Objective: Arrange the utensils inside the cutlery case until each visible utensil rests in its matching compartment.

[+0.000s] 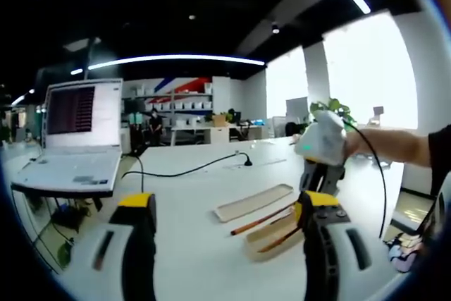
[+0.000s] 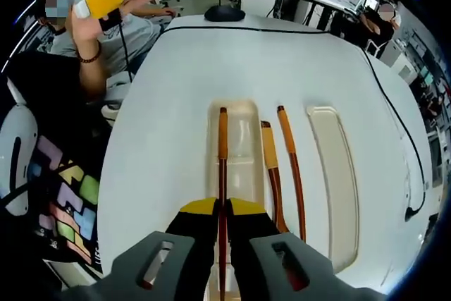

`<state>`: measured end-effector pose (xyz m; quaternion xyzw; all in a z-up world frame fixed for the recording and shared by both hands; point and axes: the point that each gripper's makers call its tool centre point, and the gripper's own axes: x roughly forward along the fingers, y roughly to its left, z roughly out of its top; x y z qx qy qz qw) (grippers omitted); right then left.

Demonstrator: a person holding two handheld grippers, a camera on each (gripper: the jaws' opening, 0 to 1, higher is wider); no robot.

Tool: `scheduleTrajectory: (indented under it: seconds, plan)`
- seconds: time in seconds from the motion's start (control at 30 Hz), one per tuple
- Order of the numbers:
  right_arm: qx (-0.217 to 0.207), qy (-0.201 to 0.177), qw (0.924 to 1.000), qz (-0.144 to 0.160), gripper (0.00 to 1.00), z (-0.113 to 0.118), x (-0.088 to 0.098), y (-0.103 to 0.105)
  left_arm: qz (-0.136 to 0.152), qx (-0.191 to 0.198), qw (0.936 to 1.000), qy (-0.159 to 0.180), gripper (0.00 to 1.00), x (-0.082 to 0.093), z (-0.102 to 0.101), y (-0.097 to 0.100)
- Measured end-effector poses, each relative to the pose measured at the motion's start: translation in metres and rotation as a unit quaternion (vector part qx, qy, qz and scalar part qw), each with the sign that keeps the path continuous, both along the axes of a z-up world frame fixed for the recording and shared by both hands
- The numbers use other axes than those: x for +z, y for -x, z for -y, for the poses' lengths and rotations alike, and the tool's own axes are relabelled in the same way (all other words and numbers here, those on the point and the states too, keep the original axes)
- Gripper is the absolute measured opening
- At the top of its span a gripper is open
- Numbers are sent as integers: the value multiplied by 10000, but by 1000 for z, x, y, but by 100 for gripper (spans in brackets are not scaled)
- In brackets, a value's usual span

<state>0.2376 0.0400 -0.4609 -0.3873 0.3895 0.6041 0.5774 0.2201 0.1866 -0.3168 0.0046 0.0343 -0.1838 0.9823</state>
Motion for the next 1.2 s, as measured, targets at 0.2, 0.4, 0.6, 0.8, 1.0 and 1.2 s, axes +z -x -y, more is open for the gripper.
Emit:
scheduleTrajectory:
  seconds: [0.2,0.4,0.6,0.8,1.0,1.2]
  plan:
    - [-30,47,10000,-65,3,3,-2,0,-69,-17,10000,28,90,-3,0,-2]
    - [-74,1,9999,-99,3,2,-3,-1,-86,-23,10000,37,89,-4,0,-3]
    - [-59,-22,10000,-47,4,-1,-2,-1,-111,-29,9999,18,89,-5,1,-4]
    - [-61,-43,10000,-18,6,-3,0,-1,-113,-27,9999,3,89,-5,2,-3]
    - [-19,-9,9999,143,7,-5,9,-1,-147,-57,9999,-45,89,-7,4,-3]
    - [-6,-66,9998,184,8,-7,12,0,-102,-84,9999,10,89,-5,5,-2]
